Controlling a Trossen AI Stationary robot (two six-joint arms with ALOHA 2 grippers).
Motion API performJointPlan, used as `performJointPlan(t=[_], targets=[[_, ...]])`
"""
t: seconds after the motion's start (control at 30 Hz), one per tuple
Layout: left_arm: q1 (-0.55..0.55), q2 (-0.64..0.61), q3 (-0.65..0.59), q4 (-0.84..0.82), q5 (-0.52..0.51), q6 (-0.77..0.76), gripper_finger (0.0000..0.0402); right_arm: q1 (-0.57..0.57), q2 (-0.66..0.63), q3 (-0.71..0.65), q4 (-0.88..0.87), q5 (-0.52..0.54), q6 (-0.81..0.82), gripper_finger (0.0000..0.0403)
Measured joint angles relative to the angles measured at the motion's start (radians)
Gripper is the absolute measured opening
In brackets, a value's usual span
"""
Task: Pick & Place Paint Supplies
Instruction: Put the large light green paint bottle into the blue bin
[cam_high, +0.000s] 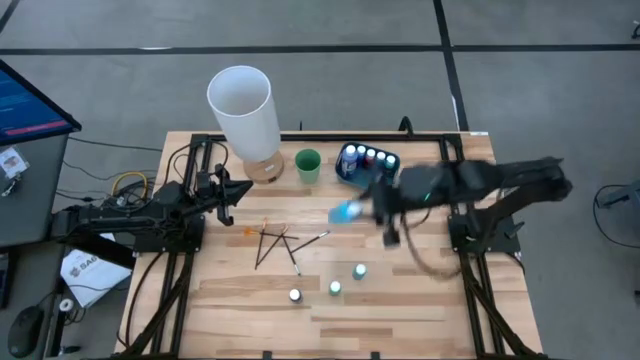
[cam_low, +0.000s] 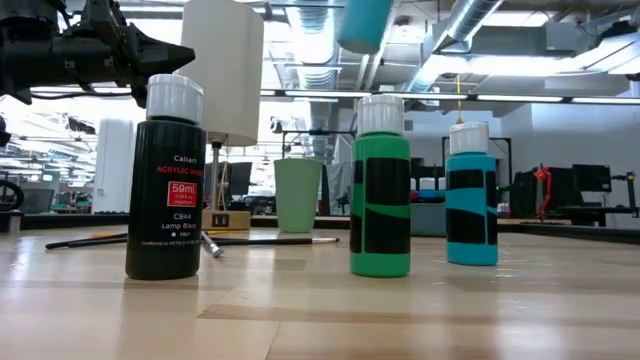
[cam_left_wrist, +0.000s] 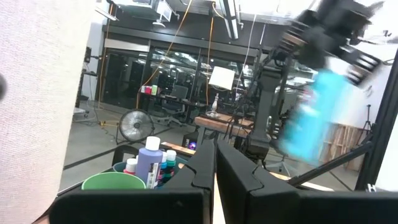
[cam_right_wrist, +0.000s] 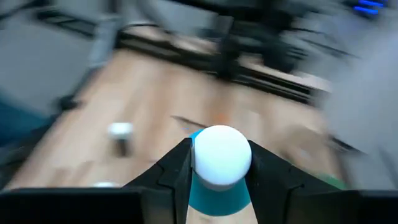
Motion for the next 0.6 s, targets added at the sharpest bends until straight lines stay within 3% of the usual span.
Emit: performJointPlan(t=[0.1, 0.27, 0.6], targets=[[0.000, 0.000, 0.000, 0.000, 0.000, 0.000, 0.0002, -0.091, -0.062, 0.000, -0.070, 0.092, 0.079, 0.0120], [0.000, 0.000, 0.000, 0.000, 0.000, 0.000, 0.0002, -0.269, -0.094, 0.000, -0.170, 0.136, 0.200, 0.0120], [0.000, 0.000, 0.000, 0.000, 0.000, 0.000, 0.0002, -0.548, 0.017, -0.002, -0.214, 0.139, 0.218, 0.0120]])
